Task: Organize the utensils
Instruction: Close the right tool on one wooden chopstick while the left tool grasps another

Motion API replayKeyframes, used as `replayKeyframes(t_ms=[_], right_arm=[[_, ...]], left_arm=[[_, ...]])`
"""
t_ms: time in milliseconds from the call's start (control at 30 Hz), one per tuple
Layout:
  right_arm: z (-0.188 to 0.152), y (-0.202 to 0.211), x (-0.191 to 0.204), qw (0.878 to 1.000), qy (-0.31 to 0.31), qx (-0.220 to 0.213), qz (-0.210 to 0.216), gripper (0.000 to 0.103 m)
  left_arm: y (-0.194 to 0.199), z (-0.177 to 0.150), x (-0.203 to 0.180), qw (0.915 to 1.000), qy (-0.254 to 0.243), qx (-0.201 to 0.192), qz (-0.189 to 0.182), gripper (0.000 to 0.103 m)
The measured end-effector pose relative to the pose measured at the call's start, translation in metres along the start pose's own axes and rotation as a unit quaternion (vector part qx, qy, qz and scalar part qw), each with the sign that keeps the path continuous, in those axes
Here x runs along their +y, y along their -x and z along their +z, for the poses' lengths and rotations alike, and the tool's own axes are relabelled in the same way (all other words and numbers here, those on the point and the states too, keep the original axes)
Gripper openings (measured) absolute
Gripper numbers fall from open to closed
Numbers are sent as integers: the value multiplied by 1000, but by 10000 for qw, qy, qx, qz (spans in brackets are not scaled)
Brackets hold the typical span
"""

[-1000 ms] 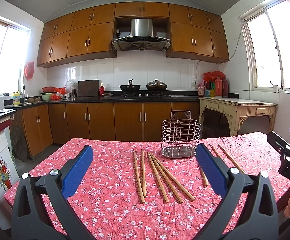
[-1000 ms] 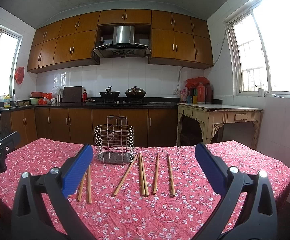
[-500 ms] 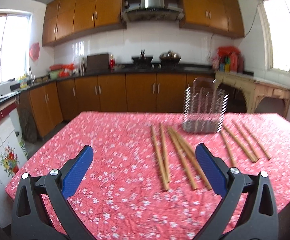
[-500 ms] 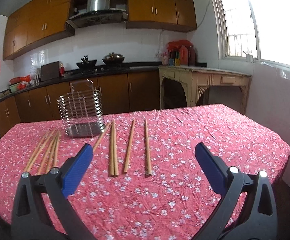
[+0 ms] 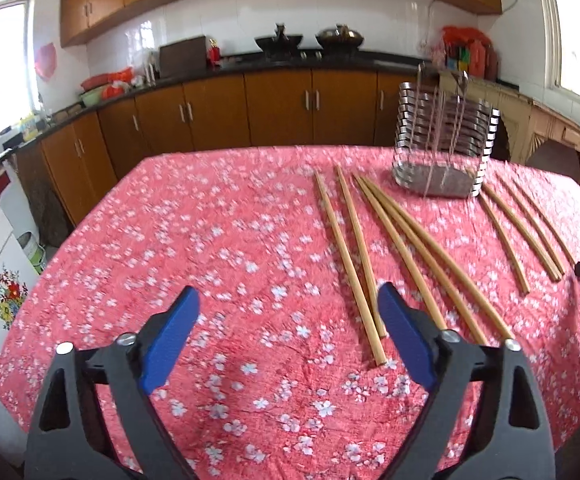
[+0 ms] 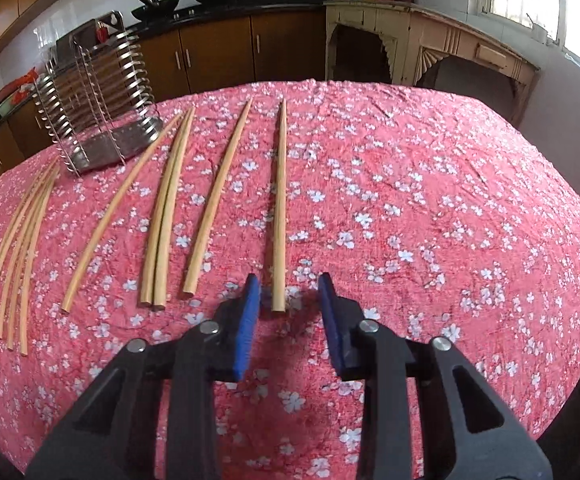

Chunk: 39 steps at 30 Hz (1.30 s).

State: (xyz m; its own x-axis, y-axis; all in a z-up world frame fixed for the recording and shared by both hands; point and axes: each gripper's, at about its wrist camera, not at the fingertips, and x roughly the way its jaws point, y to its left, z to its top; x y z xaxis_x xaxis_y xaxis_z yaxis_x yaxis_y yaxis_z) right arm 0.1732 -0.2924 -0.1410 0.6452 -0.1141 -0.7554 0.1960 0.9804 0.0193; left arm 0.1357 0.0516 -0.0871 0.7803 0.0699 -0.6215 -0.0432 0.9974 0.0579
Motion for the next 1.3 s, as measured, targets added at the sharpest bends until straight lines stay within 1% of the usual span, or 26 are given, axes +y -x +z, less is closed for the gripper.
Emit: replayKeyframes(t_ms=[33, 67, 100, 133, 200, 267, 367, 433, 467, 500, 600, 700, 733, 800, 833, 900, 1000, 1100, 1233, 1300], right_arm=[[1, -4, -1, 10000, 0, 11, -50, 23], [0, -6, -1, 10000, -25, 16, -63, 15], [2, -10, -5, 9999, -88, 28, -54, 12], [2, -12, -6, 9999, -126, 31, -45, 10], [-2, -14, -5, 9999, -112, 20, -47, 10], [0, -17, -4, 9999, -37, 17, -96, 10], [0, -16, 1, 9999, 15, 20, -115, 10], [4, -12, -2, 10000, -4, 37, -86, 10], [4, -12, -2, 10000, -1, 38, -80, 10], [3, -10, -4, 10000, 4, 36, -78, 10], [4, -9, -5, 9999, 31, 50, -84, 10], [5, -9, -6, 10000, 26, 58, -70, 10], [6, -9, -5, 9999, 44, 59, -78, 10], [8, -10, -4, 9999, 85, 54, -81, 10], [9, -11, -2, 9999, 101, 64, -90, 10], [14, -14, -3, 9998, 109, 130, -56, 9], [25, -20, -8, 9997, 12, 221, -46, 8], [37, -28, -16, 9995, -102, 277, -108, 8], [46, -33, -21, 9993, -149, 345, -33, 9], [43, -31, -23, 9992, -185, 364, 40, 14]], left_arm=[[-3, 1, -2, 10000, -15, 51, -23, 78], [-7, 1, -3, 9999, -34, 119, -67, 74], [-11, 1, -4, 9996, -47, 231, -120, 68], [-15, 2, -6, 9994, -40, 290, -173, 65], [-24, 5, -9, 9985, -54, 439, -317, 60], [-32, 11, -13, 9975, -77, 542, -439, 60], [-44, 21, -21, 9966, -193, 661, -455, 57], [-55, 26, -23, 9955, -227, 800, -456, 48], [-60, 27, -24, 9951, -241, 861, -429, 46], [-63, 27, -24, 9947, -255, 899, -425, 41], [-71, 26, -25, 9925, -269, 1060, -549, 41], [-74, 27, -30, 9918, -313, 1106, -564, 40], [-75, 27, -31, 9916, -342, 1128, -539, 35], [-80, 28, -33, 9914, -394, 1154, -474, 31], [-81, 29, -33, 9914, -411, 1155, -455, 25], [-89, 34, -30, 9913, -396, 1181, -417, 15], [-105, 45, -20, 9923, -348, 1165, -216, 11], [-118, 54, -9, 9927, -247, 1170, -129, 10], [-118, 55, 4, 9928, -188, 1180, -66, 10], [-107, 49, 9, 9934, -172, 1126, -129, 11]])
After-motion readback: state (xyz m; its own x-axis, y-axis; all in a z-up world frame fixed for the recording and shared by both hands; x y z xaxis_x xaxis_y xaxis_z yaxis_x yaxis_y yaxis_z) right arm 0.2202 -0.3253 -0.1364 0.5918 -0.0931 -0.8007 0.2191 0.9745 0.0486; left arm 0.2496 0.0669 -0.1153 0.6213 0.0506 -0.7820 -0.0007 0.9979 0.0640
